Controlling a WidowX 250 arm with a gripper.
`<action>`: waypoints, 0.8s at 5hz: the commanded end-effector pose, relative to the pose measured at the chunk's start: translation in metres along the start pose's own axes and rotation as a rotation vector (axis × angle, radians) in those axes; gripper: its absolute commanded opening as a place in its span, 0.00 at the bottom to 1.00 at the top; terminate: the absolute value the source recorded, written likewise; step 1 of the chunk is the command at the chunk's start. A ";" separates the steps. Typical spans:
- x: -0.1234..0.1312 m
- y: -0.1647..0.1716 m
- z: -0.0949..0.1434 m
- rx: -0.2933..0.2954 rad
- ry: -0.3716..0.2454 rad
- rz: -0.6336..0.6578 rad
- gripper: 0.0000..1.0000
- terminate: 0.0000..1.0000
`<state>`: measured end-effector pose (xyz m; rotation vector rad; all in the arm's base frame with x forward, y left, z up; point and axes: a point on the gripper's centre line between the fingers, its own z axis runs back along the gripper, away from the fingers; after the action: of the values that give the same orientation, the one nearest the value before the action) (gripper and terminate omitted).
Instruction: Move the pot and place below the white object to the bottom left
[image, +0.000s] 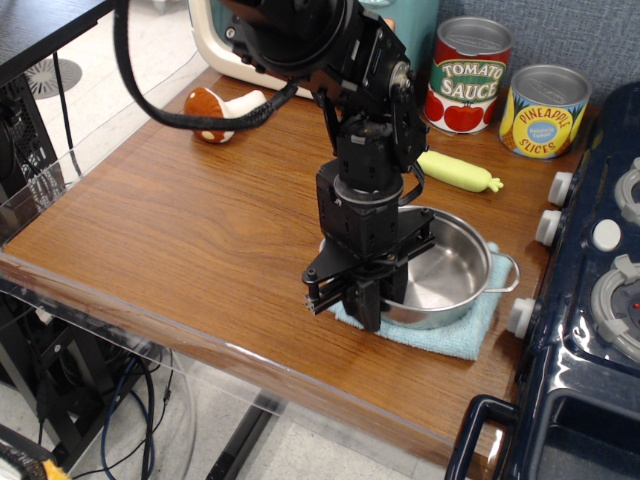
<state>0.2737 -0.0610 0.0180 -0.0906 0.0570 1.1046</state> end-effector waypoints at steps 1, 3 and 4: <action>0.010 0.002 0.027 -0.031 0.013 0.000 0.00 0.00; 0.014 0.020 0.045 -0.061 -0.001 0.011 0.00 0.00; 0.029 0.033 0.054 -0.088 -0.020 0.064 0.00 0.00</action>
<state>0.2531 -0.0155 0.0567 -0.1344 0.0372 1.1869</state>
